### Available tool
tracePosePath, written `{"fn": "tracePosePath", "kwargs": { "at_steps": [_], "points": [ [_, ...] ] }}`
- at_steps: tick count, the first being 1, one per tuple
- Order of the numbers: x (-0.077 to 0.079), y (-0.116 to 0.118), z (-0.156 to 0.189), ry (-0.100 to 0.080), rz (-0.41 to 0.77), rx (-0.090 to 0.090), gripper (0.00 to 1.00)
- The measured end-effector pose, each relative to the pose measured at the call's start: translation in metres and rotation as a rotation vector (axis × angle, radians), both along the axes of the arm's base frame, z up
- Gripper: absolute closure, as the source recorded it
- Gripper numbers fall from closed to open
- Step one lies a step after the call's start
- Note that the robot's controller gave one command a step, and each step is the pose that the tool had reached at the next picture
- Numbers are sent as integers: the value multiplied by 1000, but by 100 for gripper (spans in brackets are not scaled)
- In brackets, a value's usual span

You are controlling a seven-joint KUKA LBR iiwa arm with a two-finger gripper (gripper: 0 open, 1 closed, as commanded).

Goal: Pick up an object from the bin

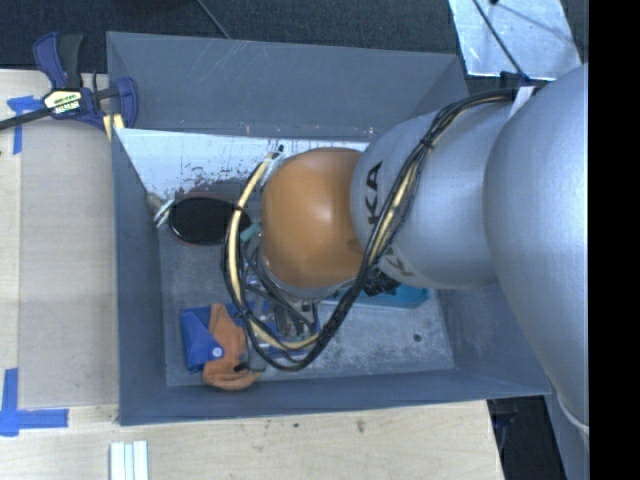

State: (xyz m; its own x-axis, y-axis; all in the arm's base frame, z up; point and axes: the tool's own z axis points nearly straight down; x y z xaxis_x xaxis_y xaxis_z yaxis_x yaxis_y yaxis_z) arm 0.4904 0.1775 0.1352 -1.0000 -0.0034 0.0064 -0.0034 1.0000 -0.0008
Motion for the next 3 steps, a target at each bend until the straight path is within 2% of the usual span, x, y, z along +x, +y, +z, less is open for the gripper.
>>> {"fn": "tracePosePath", "kwargs": {
  "at_steps": [1, 2, 3],
  "points": [
    [2, -1, 5, -8, -4, 2, 0],
    [3, -7, -32, -12, 69, 3, 0],
    [2, -11, -62, -11, -54, 4, 100]
  ]
}}
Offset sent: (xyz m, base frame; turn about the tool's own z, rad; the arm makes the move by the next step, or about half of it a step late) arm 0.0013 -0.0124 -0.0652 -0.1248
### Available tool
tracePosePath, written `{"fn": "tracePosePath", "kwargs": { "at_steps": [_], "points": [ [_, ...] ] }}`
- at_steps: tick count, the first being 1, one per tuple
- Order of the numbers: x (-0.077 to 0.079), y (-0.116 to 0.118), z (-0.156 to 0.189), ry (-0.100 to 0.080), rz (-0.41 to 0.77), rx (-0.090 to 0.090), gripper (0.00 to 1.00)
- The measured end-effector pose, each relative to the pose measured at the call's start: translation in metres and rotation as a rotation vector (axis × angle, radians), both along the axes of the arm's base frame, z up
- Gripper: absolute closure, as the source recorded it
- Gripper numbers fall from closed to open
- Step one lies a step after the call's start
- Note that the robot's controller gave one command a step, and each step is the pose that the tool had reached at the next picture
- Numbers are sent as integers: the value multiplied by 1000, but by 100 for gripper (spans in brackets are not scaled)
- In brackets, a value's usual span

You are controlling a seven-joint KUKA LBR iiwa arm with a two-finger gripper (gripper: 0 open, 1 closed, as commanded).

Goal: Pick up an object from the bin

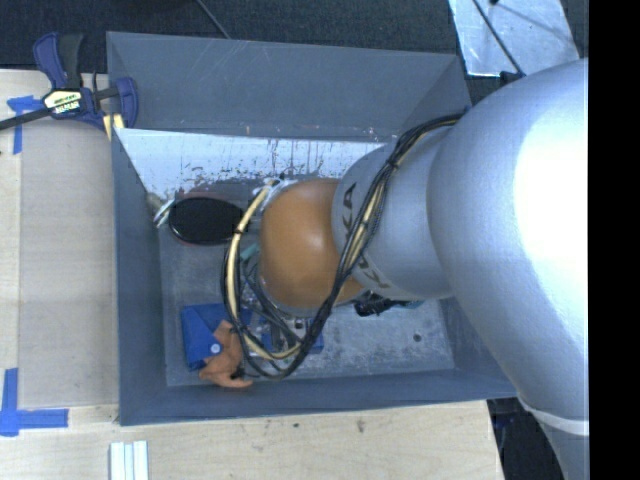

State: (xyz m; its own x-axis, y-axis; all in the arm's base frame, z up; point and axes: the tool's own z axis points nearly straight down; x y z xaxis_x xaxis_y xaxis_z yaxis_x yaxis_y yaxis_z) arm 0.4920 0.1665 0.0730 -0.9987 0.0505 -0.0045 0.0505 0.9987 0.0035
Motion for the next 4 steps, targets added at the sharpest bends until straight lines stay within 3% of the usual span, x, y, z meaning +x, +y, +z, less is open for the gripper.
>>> {"fn": "tracePosePath", "kwargs": {
  "at_steps": [1, 2, 3, 4],
  "points": [
    [0, 0, 0, 0, 0, 0, 100],
    [3, -4, 57, 9, 2, -4, 100],
    [8, -28, 91, 1, 99, -3, 100],
    [20, 16, 235, 2, 77, -3, 100]
  ]
}}
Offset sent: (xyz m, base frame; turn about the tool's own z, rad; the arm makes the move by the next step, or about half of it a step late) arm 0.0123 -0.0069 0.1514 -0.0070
